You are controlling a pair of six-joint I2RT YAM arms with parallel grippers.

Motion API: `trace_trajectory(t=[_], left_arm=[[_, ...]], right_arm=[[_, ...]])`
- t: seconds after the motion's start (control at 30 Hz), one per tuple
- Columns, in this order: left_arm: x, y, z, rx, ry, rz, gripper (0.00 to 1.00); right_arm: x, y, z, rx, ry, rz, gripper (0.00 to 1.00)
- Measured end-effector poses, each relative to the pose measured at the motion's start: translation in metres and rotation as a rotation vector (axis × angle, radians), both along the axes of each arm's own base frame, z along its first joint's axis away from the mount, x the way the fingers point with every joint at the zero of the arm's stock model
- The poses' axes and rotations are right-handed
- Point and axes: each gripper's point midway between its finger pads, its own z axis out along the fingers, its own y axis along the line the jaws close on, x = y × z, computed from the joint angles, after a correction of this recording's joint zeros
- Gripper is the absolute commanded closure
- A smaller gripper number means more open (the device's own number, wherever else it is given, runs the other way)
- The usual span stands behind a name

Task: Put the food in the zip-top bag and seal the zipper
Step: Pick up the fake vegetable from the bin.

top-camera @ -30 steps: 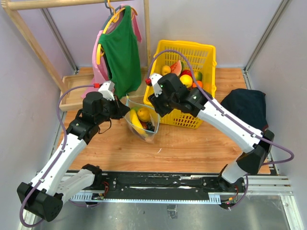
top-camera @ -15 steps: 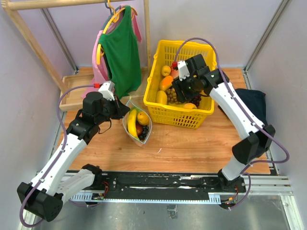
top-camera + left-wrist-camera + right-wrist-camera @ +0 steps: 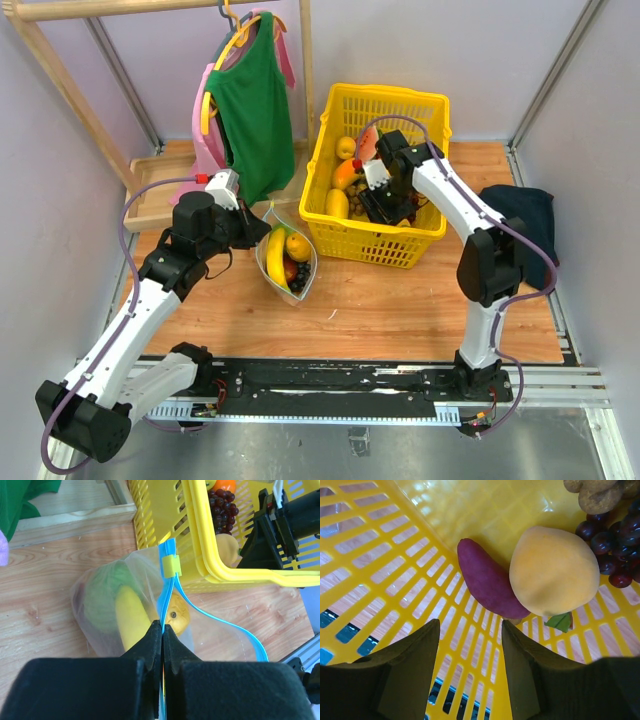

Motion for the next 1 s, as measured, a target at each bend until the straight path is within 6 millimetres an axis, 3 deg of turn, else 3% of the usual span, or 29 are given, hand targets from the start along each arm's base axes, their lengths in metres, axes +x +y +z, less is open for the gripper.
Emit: trace_trajectory(t=[0.37, 0.57, 1.0], left_arm=[[0.0, 0.0, 0.0, 0.0, 0.0, 0.0, 1.0], [0.0, 0.0, 0.0, 0.0, 0.001, -0.001, 1.0], [0.0, 0.0, 0.0, -0.001, 0.001, -0.002, 1.0]], right_arm=[[-0.008, -0.01, -0.043, -0.06, 0.148, 0.028, 0.49], [-0.012, -0.016, -0.066, -0.11, 0.213, 0.032, 0.42], [-0.005, -0.018, -0.077, -0.133, 0.207, 0.07, 0.29]])
